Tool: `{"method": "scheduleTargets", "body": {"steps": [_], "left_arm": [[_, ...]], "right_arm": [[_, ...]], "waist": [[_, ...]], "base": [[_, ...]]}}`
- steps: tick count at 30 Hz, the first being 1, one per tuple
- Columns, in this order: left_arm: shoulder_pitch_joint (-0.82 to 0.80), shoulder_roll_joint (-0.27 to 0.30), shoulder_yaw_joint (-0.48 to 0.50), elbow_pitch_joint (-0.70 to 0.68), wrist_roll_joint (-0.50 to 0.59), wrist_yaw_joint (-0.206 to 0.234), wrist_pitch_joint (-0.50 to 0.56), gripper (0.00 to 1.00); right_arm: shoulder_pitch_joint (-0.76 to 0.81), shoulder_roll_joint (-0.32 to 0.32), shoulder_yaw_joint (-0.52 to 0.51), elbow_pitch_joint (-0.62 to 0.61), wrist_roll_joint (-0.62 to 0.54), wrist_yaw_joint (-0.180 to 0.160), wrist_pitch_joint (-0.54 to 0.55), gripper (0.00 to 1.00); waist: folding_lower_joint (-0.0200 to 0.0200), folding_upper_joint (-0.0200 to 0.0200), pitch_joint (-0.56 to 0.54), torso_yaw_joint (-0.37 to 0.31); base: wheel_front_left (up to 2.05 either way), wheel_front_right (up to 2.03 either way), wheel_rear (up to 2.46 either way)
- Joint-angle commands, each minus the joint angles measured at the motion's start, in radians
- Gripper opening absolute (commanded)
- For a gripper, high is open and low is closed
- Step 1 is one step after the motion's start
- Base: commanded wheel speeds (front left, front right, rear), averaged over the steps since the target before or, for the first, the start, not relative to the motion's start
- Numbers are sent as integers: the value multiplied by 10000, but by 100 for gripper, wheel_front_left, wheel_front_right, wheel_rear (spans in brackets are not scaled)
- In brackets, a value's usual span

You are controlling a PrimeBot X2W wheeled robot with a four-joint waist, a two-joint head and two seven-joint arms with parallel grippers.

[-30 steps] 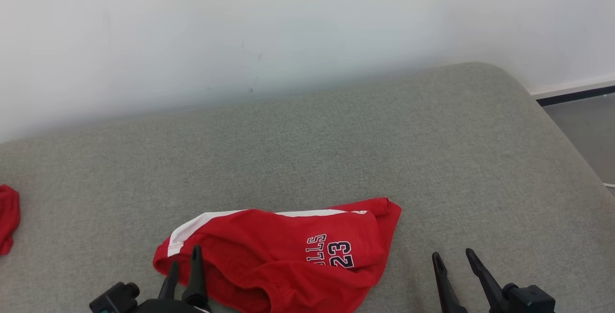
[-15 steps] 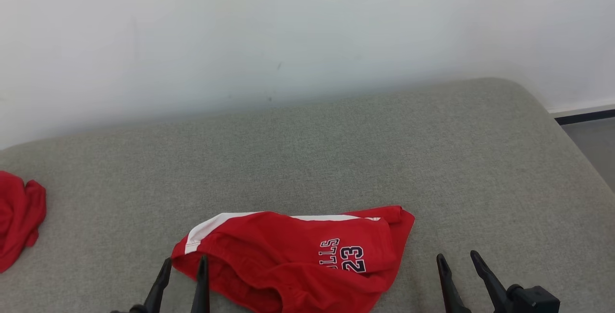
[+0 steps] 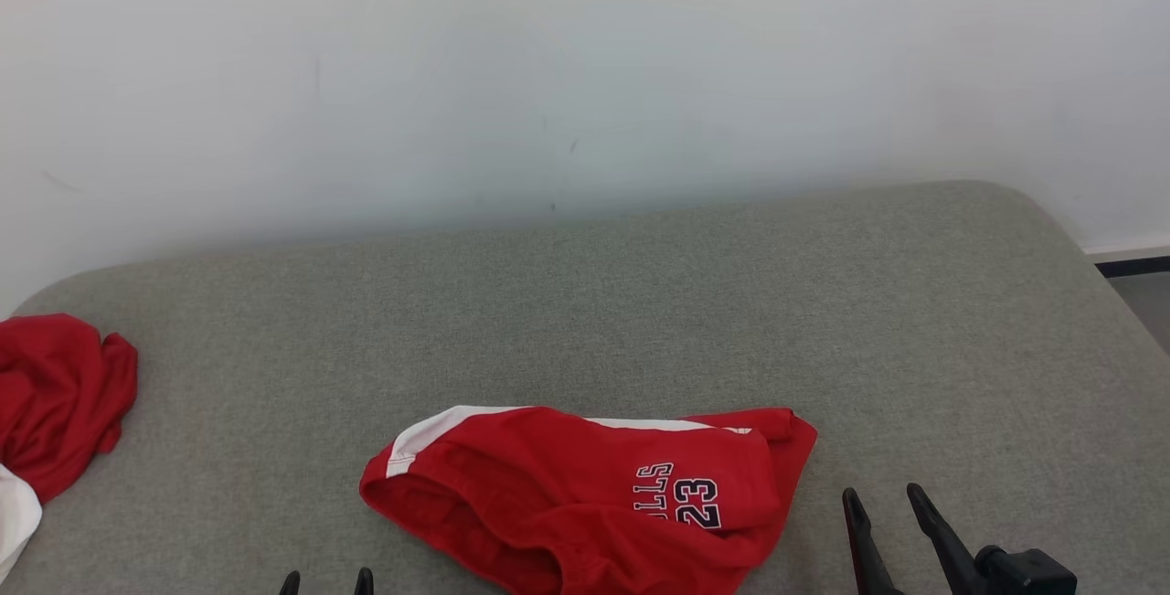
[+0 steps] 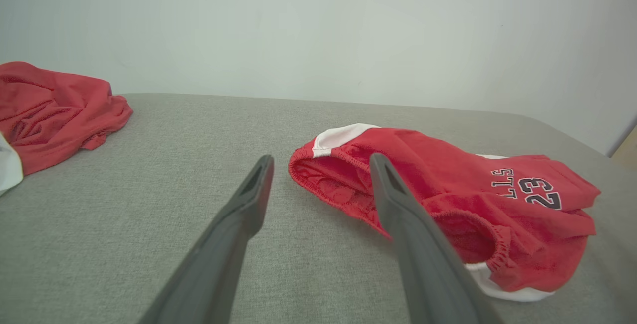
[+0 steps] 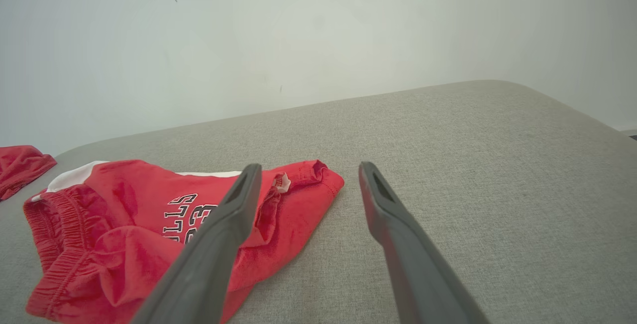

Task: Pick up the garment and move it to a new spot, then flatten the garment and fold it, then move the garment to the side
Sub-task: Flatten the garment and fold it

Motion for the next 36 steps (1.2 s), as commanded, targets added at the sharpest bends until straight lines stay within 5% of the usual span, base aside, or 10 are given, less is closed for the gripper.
{"method": "scheduleTargets", "body": {"steps": [1,25,36], "left_arm": [[77,-22,63,7,89,-16,-33,100],[-166,-201,-94,204,-298,-68,-33,100],[-305,-205,-235,292,-426,-69,-33,100]], "right_arm": [[58,23,-22,-20,25,11,1,100],[-181,123,-32,-87,173,10,469,100],[-1610,134,373,620,1101,11,3440,100]], "waist": [[1,0,-21,39],[1,0,56,96],[1,0,158,142]], "base": [[0,0,0],[0,0,0],[0,0,0]]}}
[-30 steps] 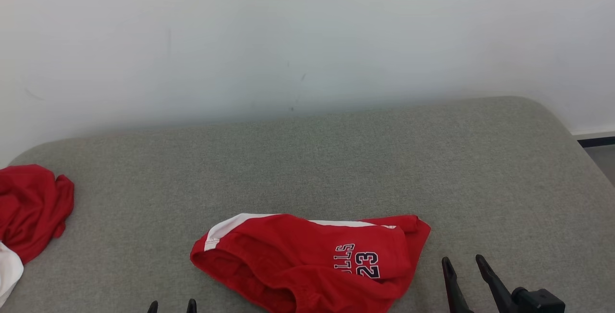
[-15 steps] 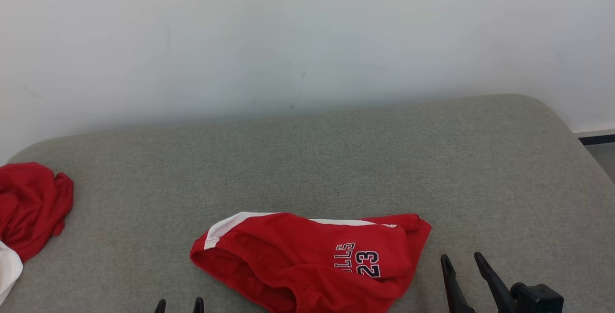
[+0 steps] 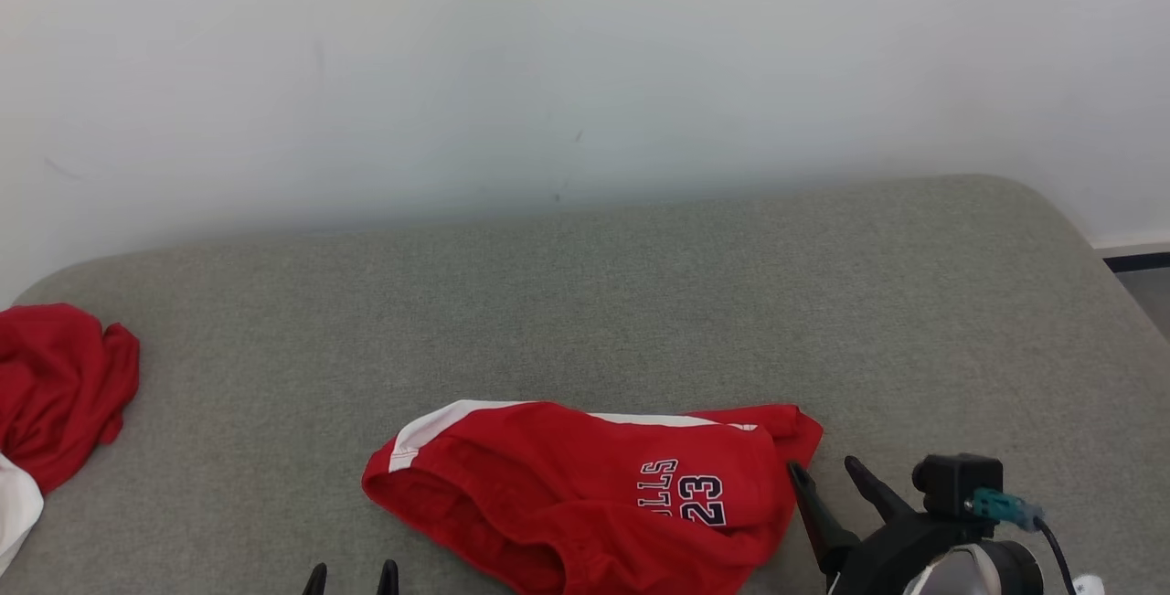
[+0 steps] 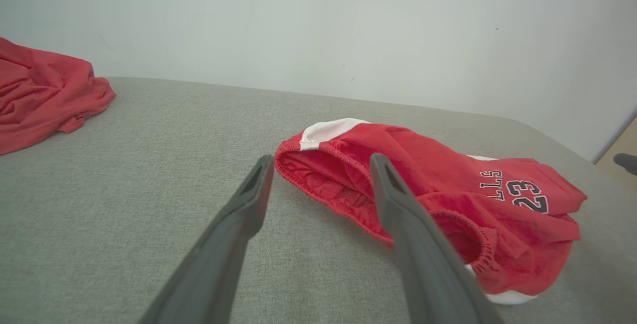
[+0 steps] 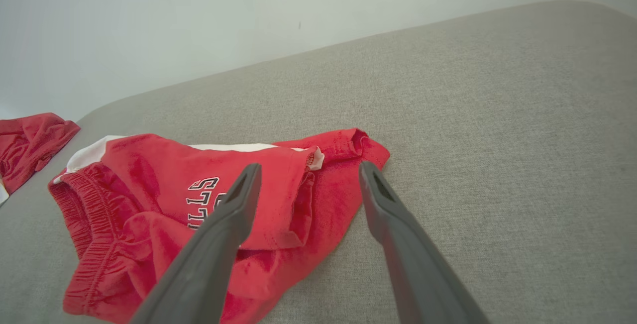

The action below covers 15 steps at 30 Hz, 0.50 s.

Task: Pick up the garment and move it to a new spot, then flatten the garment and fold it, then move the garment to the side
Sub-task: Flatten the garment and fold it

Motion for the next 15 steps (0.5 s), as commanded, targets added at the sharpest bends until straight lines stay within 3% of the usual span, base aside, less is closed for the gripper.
{"method": "scheduleTargets", "body": {"steps": [1,15], "left_arm": [[-148,-7,-74,45,-114,10,-33,100],[-83,134,-466,102,-172,9,-33,100]], "right_arm": [[-380,8,51,275,125,13,612,100],[-2196,181,-357,2053,545,13,3045,100]], "waist": [[0,0,54,105],[0,0,226,774]], "base": [[0,0,0],[0,0,0]]}}
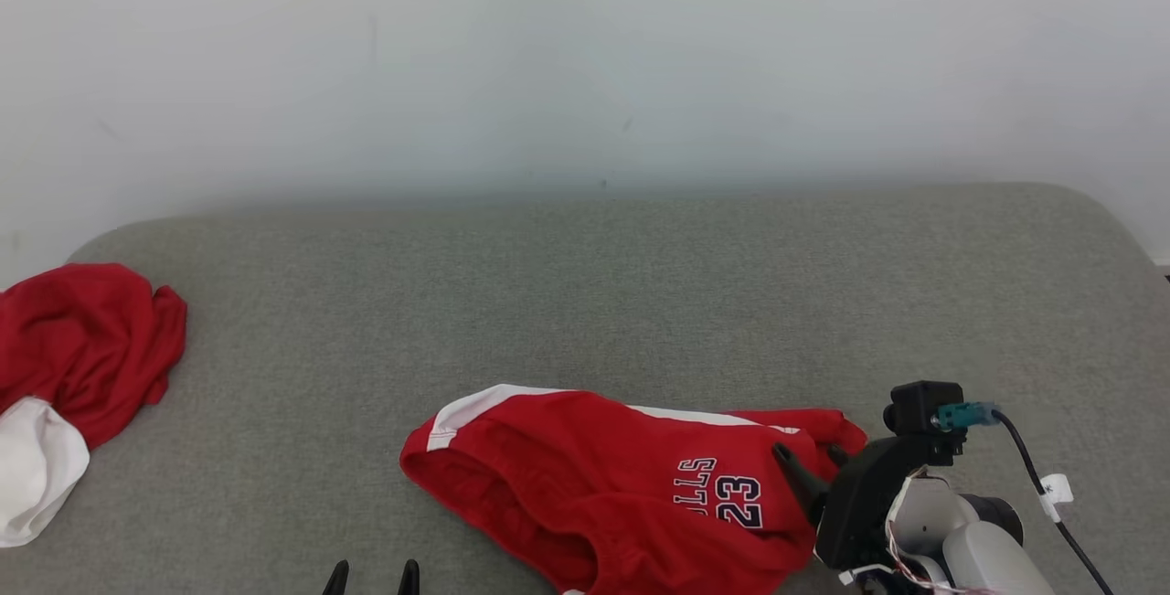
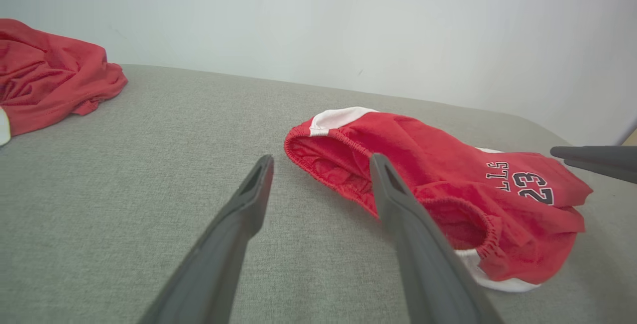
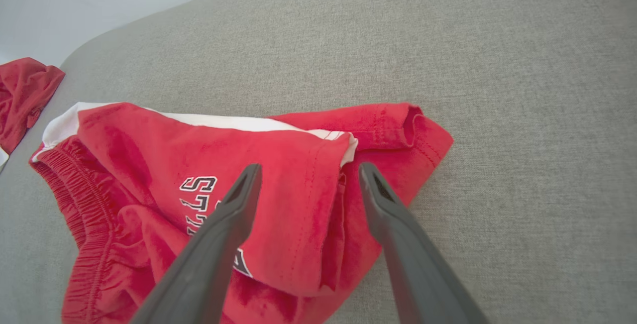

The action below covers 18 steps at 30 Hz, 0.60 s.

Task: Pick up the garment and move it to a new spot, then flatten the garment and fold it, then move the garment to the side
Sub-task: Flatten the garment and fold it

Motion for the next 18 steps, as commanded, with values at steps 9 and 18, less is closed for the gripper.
{"method": "scheduleTargets", "body": {"steps": [9,18], "left_arm": [[40,135,-187,-40,-100,9,-33,100],[-43,200,-329,-51,-94,10,-33,100]], "right_arm": [[-792,181,-536,1142,-150,13,569,100],[-1308,264,-797,2043,-271,13,419,100]], "waist": [[-1,0,117,417],[-1,0,231,713]], "base": [[0,0,0],[0,0,0]]}}
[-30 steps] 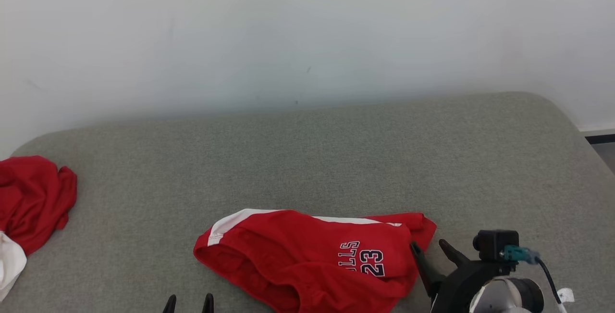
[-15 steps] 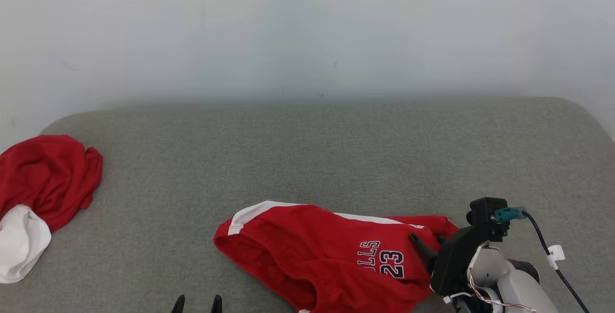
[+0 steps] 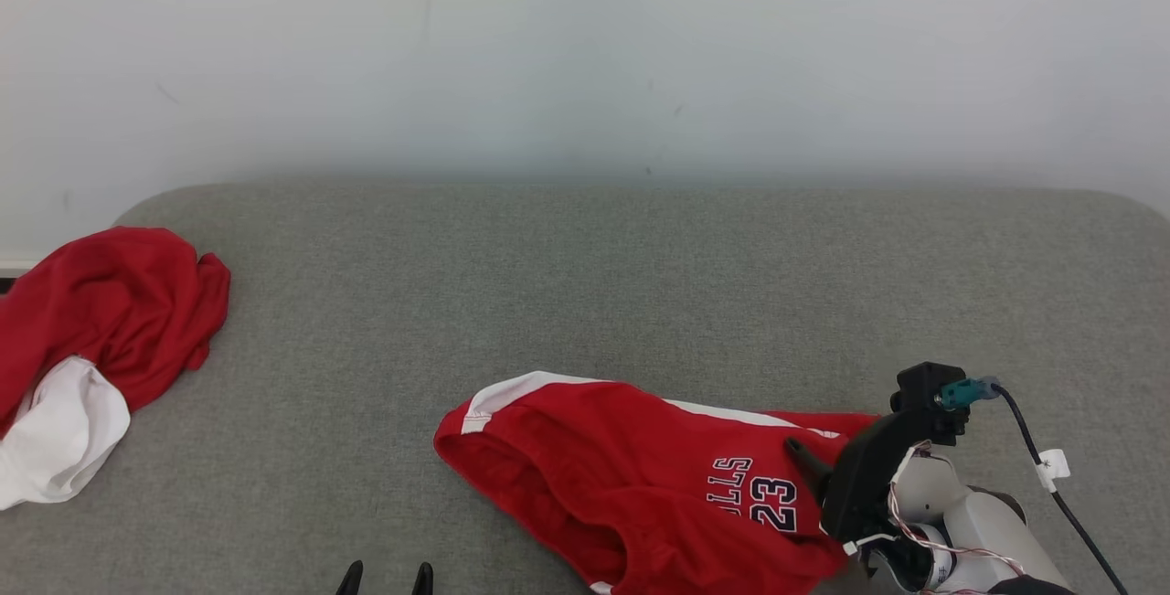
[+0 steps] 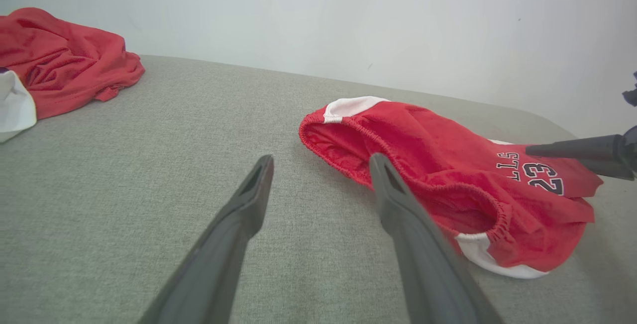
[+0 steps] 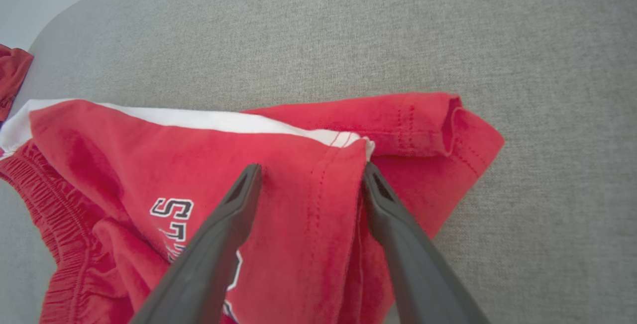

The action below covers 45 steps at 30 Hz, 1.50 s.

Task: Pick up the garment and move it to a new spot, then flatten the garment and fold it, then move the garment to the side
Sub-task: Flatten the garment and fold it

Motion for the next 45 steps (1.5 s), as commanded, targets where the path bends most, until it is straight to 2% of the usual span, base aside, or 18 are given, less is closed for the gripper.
{"method": "scheduleTargets", "body": {"steps": [1,3,4,11,19,26,30,36,45], "left_arm": [[-53,52,15,-3,-106,12,-33,100],[-81,55,41,26,-110,11,-33,100],[-94,55,48,42,-102,12,-33,100],[-134,-12,327,75,18,12,-33,100],[-139,-106,516,55,77,12,-33,100],[-7,-169,616,29,46,12,-33,100],[16,-188,640,10,27,12,-33,100],[-82,-118,598,7,34,12,-33,100],[-235,11,488,58,-1,12,-33,100]], "right_arm": [[-186,37,-26,118,-117,13,-97,80],[-326,40,0,189,-170,13,-262,34],[-400,38,7,207,-214,13,-386,0],[-939,-432,532,-82,-922,13,-1666,0],[-1281,-1586,1789,-987,-1681,12,-3097,0],[-176,-2984,2347,-1945,-2055,12,-3636,0],[808,-3331,2202,-2233,-2084,12,-3773,0],[1757,-3218,2033,-1960,-2286,12,-4063,0],[2225,-2780,2095,-576,-1962,12,-4467,0]], "waist": [[-1,-1,46,79],[-1,-1,78,134],[-1,-1,92,160],[-1,-1,124,197],[-1,-1,32,82],[-1,-1,-44,-93],[-1,-1,-14,-239],[-1,-1,88,-442],[-1,-1,208,-429]], "base": [[0,0,0],[0,0,0],[0,0,0],[0,0,0],[0,0,0],[0,0,0],[0,0,0],[0,0,0],[0,0,0]]}}
